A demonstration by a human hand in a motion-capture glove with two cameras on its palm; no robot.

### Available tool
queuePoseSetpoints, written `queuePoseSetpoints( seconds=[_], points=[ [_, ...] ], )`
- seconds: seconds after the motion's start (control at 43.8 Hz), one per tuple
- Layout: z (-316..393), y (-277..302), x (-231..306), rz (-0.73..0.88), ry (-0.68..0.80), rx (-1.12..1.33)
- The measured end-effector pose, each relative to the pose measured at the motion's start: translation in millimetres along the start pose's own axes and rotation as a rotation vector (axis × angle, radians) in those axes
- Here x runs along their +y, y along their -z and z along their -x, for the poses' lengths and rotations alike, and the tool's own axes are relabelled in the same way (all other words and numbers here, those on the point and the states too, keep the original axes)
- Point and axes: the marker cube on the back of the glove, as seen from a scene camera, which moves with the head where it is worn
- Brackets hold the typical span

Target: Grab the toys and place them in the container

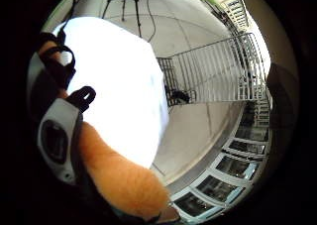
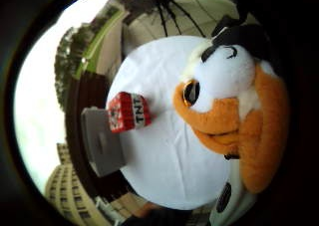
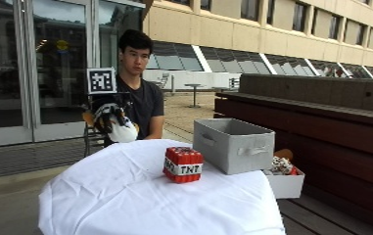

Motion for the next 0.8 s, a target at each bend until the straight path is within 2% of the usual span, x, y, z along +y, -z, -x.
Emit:
queuePoseSetpoints(
  seconds=[0.114,0.411,0.571,0.799],
  points=[
    [47.7,66.6,-5.0,-0.142,0.048,0.01],
    [185.7,177.8,24.8,-0.245,0.174,-0.015],
    [267.7,187.9,46.3,-0.265,0.255,-0.03],
    [368.3,163.0,79.2,-0.243,0.37,-0.036]
  ],
)
